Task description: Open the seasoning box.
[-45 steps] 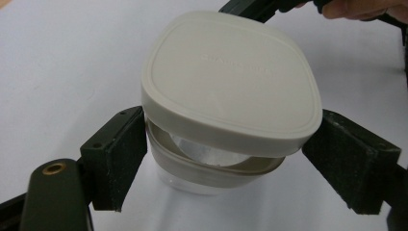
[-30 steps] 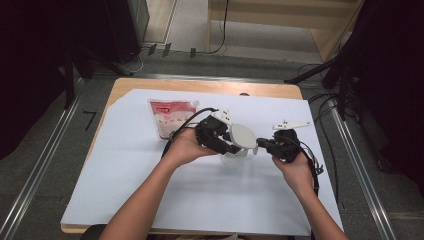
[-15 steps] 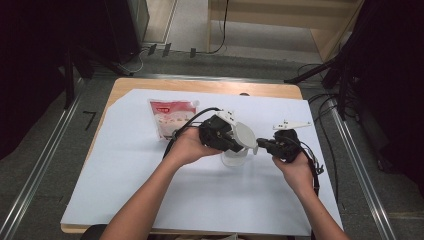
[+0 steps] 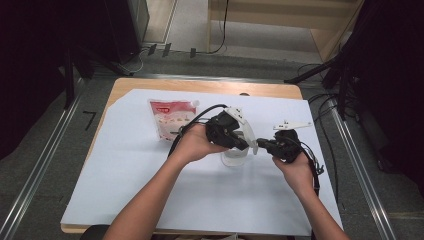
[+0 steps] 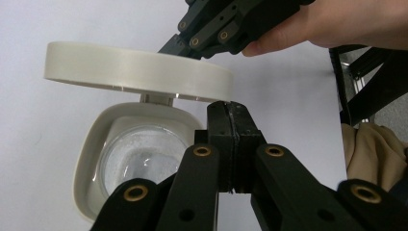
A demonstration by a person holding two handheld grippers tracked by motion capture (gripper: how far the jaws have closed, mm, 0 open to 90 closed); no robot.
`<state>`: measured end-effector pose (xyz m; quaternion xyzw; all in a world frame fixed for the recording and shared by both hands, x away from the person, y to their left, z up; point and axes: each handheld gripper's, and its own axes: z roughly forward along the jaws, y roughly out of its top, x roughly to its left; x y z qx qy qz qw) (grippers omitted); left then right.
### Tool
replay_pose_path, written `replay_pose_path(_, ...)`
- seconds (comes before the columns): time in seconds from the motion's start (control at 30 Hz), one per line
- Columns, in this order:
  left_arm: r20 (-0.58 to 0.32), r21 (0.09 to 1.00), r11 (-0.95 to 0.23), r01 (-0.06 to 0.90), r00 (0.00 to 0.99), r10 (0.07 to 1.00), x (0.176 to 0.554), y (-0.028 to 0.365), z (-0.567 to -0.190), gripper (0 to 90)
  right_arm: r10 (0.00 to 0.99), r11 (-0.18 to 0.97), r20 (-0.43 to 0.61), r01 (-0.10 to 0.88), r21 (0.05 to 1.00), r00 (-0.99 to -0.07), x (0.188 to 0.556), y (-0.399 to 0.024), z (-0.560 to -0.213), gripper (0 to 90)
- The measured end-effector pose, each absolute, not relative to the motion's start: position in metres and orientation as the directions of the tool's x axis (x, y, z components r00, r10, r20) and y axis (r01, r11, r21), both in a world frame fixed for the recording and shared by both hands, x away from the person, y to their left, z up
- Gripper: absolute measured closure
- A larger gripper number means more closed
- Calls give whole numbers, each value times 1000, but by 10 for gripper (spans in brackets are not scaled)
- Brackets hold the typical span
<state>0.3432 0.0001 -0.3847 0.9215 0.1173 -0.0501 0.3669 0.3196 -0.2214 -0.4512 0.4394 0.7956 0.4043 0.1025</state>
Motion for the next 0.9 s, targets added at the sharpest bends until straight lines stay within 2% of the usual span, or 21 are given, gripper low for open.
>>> replay_pose_path(0.4, -183, 654, -714, 249, 968, 171, 346, -16, -383, 897, 779, 269, 216, 625, 732, -589, 319, -223, -453, 900)
replay_pose_path(0.63, -186, 647, -712, 274, 962, 201, 349, -21, -386, 849, 773, 272, 217, 620, 735, -596, 319, -224, -454, 900)
replay_pose_path(0.73, -184, 643, -714, 276, 961, 206, 349, -19, -386, 794, 773, 273, 221, 625, 731, -595, 319, -225, -454, 900)
replay_pose_path(0.83, -182, 638, -709, 300, 954, 240, 350, -15, -385, 694, 773, 277, 215, 622, 732, -596, 319, -226, -455, 851)
replay_pose_path(0.87, -189, 642, -703, 305, 952, 240, 351, -13, -385, 634, 770, 266, 236, 635, 726, -593, 320, -229, -455, 819)
replay_pose_path(0.9, -191, 641, -703, 309, 951, 245, 351, -11, -385, 634, 770, 266, 236, 635, 726, -593, 320, -229, -455, 819)
